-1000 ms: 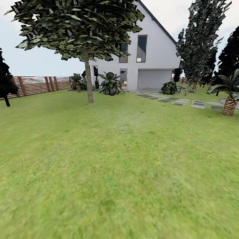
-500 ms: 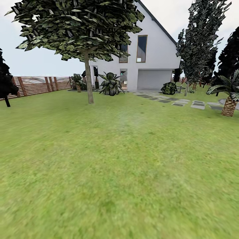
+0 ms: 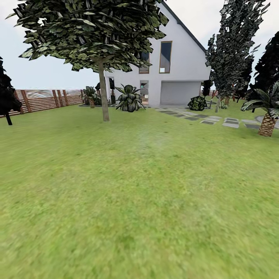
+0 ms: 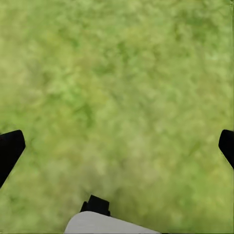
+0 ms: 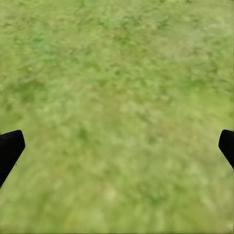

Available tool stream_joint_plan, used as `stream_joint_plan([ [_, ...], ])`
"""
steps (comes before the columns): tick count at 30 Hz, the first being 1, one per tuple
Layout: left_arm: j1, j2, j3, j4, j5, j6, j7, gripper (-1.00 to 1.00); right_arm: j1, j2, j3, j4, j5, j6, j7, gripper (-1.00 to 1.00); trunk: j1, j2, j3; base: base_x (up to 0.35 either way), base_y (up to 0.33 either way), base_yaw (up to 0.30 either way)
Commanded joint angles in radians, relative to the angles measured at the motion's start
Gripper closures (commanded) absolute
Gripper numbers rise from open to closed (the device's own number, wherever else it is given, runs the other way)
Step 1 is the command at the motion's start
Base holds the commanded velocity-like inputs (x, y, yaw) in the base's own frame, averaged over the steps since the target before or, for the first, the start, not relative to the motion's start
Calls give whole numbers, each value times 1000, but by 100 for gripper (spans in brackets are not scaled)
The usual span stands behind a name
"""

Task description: Take the three Easter eggs out of the wicker basket on the lawn in the garden, then place them on the lawn next to a single tree (choose any tree) so that all three eggs are next to the same tree and none are left in the basket.

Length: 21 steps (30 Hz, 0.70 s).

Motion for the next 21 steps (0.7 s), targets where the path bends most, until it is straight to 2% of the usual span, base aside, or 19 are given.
stream_joint_plan([
  [1, 1, 2, 0, 3, 3, -18, 0, -100, -1, 0, 1, 9, -1, -21, -3, -100, -4, 7, 2, 0, 0, 0],
  [7, 1, 6, 0, 11, 5, -46, 2, -100, -1, -2, -4, 24, -4, -56, -4, -100, -27, 49, 21, 0, 0, -81],
  [21, 1, 7, 0, 44, 4, -55, 2, -100, -1, -2, -4, 24, 1, -57, -4, -100, -27, 49, 21, 0, 0, -273],
])
